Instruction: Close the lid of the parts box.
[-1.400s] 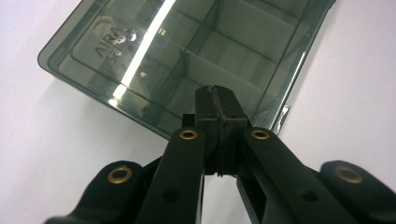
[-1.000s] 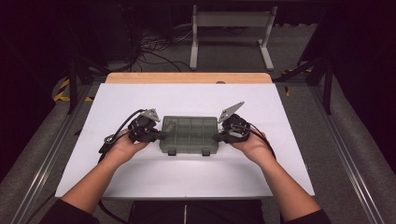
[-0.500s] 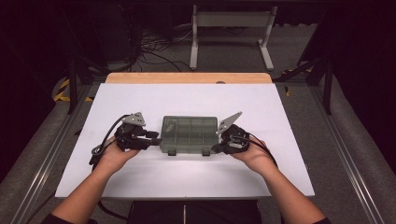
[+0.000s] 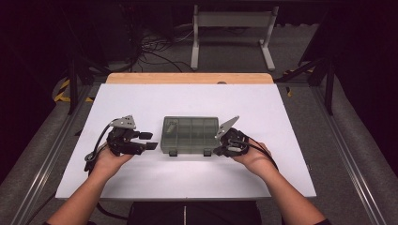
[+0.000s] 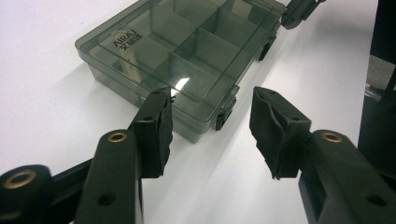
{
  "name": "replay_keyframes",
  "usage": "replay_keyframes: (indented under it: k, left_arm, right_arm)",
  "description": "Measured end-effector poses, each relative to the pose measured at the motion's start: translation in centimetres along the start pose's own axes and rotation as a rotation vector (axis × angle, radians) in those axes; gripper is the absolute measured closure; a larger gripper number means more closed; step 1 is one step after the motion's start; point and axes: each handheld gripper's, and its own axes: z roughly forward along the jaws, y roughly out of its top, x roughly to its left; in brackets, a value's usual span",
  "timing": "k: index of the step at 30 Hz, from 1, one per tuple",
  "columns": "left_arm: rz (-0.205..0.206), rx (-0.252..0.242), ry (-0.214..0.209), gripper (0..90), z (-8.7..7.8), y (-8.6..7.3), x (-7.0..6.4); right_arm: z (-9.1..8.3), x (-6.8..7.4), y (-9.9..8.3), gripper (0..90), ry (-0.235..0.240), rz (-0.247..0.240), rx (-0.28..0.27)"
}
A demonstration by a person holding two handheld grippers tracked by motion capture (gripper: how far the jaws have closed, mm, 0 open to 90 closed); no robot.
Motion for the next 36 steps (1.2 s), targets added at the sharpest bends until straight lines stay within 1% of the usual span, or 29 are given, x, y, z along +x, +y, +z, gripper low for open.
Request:
replay_keyframes:
  k: [2, 4, 6, 8, 9, 10, 11, 12, 13, 14, 16, 17, 18, 19, 20, 21, 22, 23, 24, 25, 27, 29, 31, 33, 36]
  left_arm:
    - [0.004, -0.006, 0.002, 47.6, -0.1, -0.1, 0.0]
    - [-0.001, -0.010, 0.001, 46.7, -0.2, -0.2, 0.0]
    - [0.002, -0.019, 0.008, 45.5, -0.3, -0.3, -0.1]
    - [-0.007, -0.036, 0.017, 43.1, -0.5, -0.5, -0.2]
    - [-0.005, -0.048, 0.015, 42.2, -0.7, -0.5, -0.3]
    - [-0.007, -0.061, 0.019, 41.2, -0.9, -0.6, -0.3]
    - [-0.005, -0.072, 0.019, 40.2, -1.1, -0.6, -0.4]
    - [-0.015, -0.088, 0.020, 39.0, -1.4, -0.7, -0.5]
    - [-0.014, -0.100, 0.016, 37.6, -1.5, -0.8, -0.6]
    - [-0.016, -0.117, 0.017, 36.5, -1.8, -0.9, -0.7]
    - [-0.006, -0.150, 0.019, 32.4, -2.2, -1.1, -0.9]
    - [-0.012, -0.162, 0.014, 30.4, -2.3, -1.3, -1.0]
    - [-0.002, -0.174, 0.025, 28.0, -2.5, -1.3, -1.1]
    - [-0.002, -0.174, 0.025, 24.8, -2.5, -1.3, -1.1]
    - [0.010, -0.206, 0.031, 19.3, -2.7, -1.5, -1.1]
    - [-0.002, -0.223, 0.026, 19.3, -2.9, -1.7, -1.2]
    - [-0.001, -0.251, 0.025, 17.4, -3.0, -1.9, -1.2]
    - [-0.005, -0.270, 0.029, 15.3, -3.2, -2.0, -1.2]
    - [0.001, -0.296, 0.039, 13.0, -3.3, -2.2, -1.2]
    - [-0.002, -0.315, 0.043, 10.5, -3.4, -2.4, -1.2]
    - [-0.005, -0.335, 0.054, 7.3, -3.5, -2.7, -1.2]
    - [-0.002, -0.356, 0.064, 5.9, -3.6, -3.1, -1.2]
    - [-0.002, -0.377, 0.075, 4.4, -3.7, -3.5, -1.3]
    - [-0.005, -0.390, 0.102, 2.9, -3.7, -4.0, -1.5]
    - [0.007, -0.411, 0.121, 1.2, -3.9, -4.5, -1.6]
  right_arm:
    - [0.0, 0.0, -0.1, 89.6, -0.004, 0.002, 0.000]
    - [-0.1, 0.0, -0.1, 89.1, -0.008, 0.007, -0.004]
    - [-0.2, 0.0, -0.2, 88.4, 0.003, 0.006, -0.019]
    - [-0.9, 0.0, -0.2, 85.9, 0.026, 0.016, -0.060]
    - [-1.2, 0.1, -0.2, 84.1, 0.026, 0.016, -0.077]
    - [-1.7, 0.2, -0.2, 81.4, 0.024, 0.017, -0.109]
    - [-2.2, 0.2, -0.1, 75.0, 0.022, 0.017, -0.139]
    - [-2.7, 0.3, -0.2, 70.3, 0.012, 0.028, -0.165]
    - [-3.2, 0.3, -0.2, 67.9, -0.001, 0.030, -0.196]
    - [-3.5, 0.3, -0.2, 64.7, -0.006, 0.030, -0.213]
    - [-4.3, 0.4, -0.3, 54.7, -0.035, 0.038, -0.264]
    - [-4.6, 0.4, -0.4, 49.2, -0.046, 0.048, -0.286]
    - [-4.9, 0.4, -0.5, 46.4, -0.057, 0.058, -0.307]
    - [-4.9, 0.4, -0.5, 46.4, -0.057, 0.058, -0.307]
    - [-5.6, 0.5, -0.8, 38.5, -0.087, 0.058, -0.363]
    - [-5.6, 0.5, -0.8, 38.5, -0.087, 0.058, -0.363]
    - [-5.8, 0.5, -1.0, 36.0, -0.103, 0.057, -0.381]
    - [-6.0, 0.5, -1.1, 33.7, -0.114, 0.057, -0.403]
    - [-6.2, 0.6, -1.3, 30.8, -0.123, 0.059, -0.422]
    - [-6.3, 0.7, -1.5, 25.6, -0.145, 0.054, -0.442]
    - [-6.4, 0.7, -1.8, 20.6, -0.173, 0.051, -0.474]
    - [-6.5, 0.7, -2.1, 16.8, -0.176, 0.057, -0.496]
    - [-6.7, 0.7, -2.5, 14.8, -0.182, 0.057, -0.529]
    - [-6.9, 0.7, -2.9, 9.6, -0.203, 0.051, -0.565]
    - [-6.9, 0.7, -3.4, 3.3, -0.225, 0.040, -0.605]
